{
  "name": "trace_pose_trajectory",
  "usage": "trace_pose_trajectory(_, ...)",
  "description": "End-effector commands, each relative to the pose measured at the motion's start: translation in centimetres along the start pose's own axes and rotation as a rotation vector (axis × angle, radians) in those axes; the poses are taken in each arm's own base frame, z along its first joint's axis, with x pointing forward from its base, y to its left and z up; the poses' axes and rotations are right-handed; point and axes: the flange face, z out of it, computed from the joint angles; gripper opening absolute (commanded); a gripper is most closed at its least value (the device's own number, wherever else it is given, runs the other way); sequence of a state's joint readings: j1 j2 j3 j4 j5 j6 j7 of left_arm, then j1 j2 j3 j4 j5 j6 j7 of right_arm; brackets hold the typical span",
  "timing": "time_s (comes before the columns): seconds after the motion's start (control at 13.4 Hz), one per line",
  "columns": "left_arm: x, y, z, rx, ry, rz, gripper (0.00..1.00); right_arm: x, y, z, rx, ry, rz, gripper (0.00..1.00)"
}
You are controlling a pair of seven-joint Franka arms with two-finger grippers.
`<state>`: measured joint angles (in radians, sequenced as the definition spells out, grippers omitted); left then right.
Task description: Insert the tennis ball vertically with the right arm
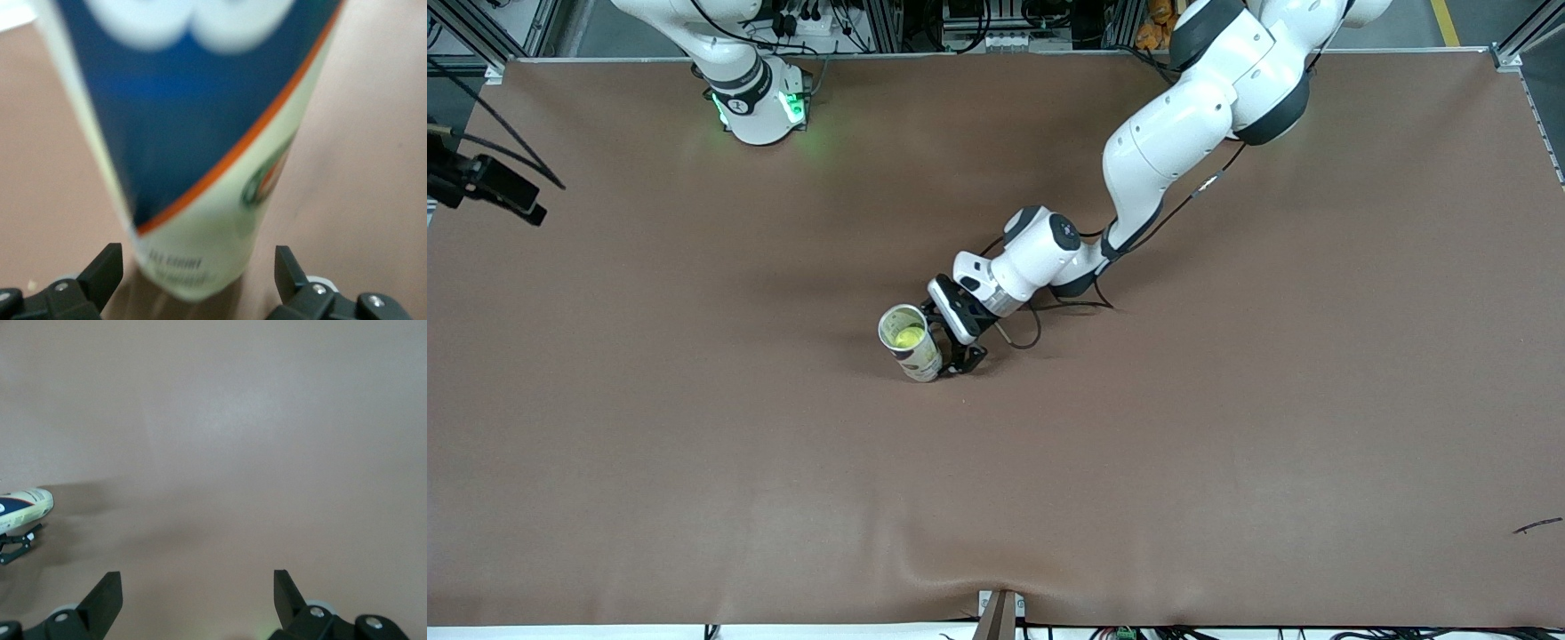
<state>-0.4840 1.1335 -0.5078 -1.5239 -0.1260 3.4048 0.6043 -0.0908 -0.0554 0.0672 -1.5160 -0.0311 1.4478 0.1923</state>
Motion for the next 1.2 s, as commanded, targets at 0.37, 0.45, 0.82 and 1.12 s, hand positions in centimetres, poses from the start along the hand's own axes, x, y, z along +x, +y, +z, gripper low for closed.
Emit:
trace_pose_trajectory(0.37,-0.6,-5.2,-5.1,-0.06,-0.215,-0.026,1.0,1.3,5.8,-1.5,0.054,0.053,-0.036,1.0)
trace_pose_trajectory(0.45,-0.2,-6.4,-6.4,-0.073,-0.26,-0.03,1.0,1.2,5.1,-1.6,0.051,0.054,-0.05,1.0)
trace_pose_trajectory(0.82,2.1,-13.3,-11.6,-0.133,-0.439,-0.093,1.0,1.1,4.1,-2.0,0.001,0.069,-0.071,1.0)
trace_pose_trajectory(1.12,5.6,-18.2,-15.9,-0.126,-0.527,-0.157,1.0,1.1,4.4,-2.0,0.016,0.067,-0.063,1.0)
